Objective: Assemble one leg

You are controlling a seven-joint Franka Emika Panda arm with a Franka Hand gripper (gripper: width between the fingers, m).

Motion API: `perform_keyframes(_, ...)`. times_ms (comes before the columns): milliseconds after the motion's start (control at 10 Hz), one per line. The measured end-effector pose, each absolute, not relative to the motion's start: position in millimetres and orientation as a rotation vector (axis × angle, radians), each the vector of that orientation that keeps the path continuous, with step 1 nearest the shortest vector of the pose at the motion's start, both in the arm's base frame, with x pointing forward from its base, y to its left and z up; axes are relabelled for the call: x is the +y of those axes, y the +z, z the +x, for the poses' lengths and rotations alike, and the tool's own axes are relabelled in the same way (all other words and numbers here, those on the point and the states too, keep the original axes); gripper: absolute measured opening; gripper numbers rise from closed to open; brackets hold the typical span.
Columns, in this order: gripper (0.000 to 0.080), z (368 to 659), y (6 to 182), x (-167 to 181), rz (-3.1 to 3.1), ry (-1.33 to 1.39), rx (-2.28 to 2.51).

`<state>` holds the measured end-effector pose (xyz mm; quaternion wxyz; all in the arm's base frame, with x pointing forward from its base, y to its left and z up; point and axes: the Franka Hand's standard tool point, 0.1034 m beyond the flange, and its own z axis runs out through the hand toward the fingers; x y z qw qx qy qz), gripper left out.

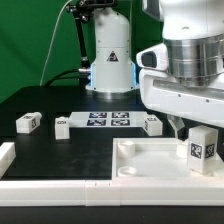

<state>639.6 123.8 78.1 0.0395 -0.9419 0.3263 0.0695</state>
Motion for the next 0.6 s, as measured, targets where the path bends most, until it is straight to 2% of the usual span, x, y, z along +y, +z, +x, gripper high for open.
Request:
perform_keyframes(200, 0.0648, 640.5, 81.2, 127.6, -3.028, 0.184, 0.571)
perform_keyframes(600, 0.0649, 642.5, 82.9, 126.3, -3.062, 0.09, 0.016)
